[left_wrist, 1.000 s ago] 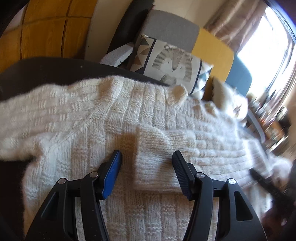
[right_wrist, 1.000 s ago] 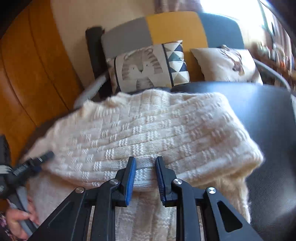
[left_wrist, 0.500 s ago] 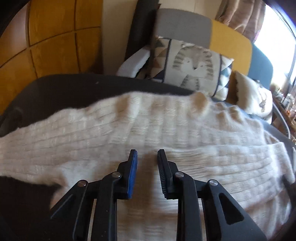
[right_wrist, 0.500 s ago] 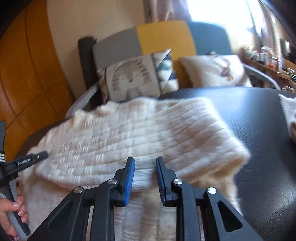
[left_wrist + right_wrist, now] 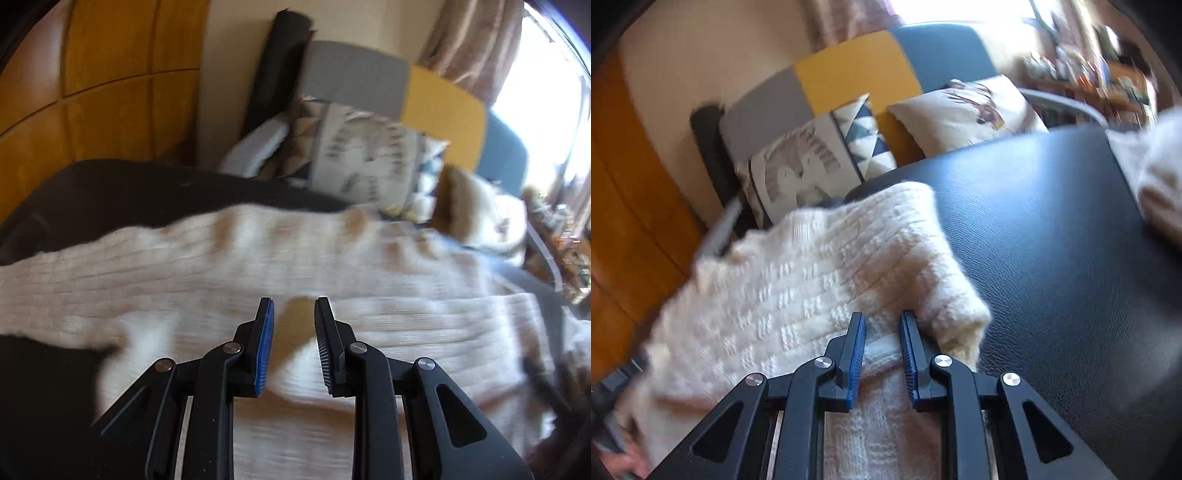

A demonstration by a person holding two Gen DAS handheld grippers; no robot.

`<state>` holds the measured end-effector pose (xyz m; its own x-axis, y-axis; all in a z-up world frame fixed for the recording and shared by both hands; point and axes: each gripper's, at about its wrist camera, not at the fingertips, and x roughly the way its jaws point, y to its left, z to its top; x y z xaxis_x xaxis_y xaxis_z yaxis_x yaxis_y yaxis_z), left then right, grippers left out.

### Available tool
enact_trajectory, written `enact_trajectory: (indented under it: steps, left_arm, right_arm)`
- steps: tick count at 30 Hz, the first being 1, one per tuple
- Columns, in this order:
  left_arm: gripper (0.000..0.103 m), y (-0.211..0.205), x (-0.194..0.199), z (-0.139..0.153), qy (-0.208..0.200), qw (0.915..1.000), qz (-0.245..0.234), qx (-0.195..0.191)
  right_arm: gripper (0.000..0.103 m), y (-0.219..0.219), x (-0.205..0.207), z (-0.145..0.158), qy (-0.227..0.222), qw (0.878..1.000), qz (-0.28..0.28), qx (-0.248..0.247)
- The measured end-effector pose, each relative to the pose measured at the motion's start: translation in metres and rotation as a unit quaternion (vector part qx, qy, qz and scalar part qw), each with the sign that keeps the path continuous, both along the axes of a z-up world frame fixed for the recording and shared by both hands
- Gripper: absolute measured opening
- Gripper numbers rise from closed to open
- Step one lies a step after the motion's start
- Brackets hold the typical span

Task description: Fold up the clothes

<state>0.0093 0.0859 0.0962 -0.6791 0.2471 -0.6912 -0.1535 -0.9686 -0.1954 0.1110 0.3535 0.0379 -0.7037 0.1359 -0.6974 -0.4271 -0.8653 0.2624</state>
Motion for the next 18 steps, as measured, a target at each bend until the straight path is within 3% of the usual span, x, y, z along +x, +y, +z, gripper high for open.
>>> enact_trajectory:
  steps: [4, 6, 8, 12, 14, 18]
  left_arm:
    - [0.028, 0.045, 0.01, 0.003, 0.009, 0.9973, -0.062, -0.038]
    - [0.028, 0.065, 0.015, 0.001, 0.013, 0.994, -0.088, -0.064]
    - [0.028, 0.068, 0.014, -0.011, 0.011, 0.9929, -0.084, -0.084]
    - [0.029, 0.053, 0.006, -0.026, -0.009, 0.9958, -0.08, -0.044]
    - [0.031, 0.051, 0.005, -0.026, -0.013, 0.9958, -0.082, -0.037]
    - [0.032, 0.044, 0.008, -0.024, -0.011, 0.9949, -0.097, -0.025]
  right_arm:
    - [0.02, -0.01, -0.009, 0.0, -0.03, 0.999, 0.023, 0.039]
    - [0.02, -0.009, -0.008, 0.001, -0.03, 0.998, 0.037, 0.032]
    - [0.019, 0.0, 0.002, 0.006, -0.001, 0.998, 0.056, 0.0]
    - [0.018, 0.015, 0.026, 0.017, 0.082, 0.994, 0.062, -0.033]
    - [0.008, 0.012, 0.021, 0.017, 0.074, 0.995, 0.071, -0.011]
    - [0.005, 0.017, -0.002, -0.001, 0.015, 0.999, 0.046, -0.01]
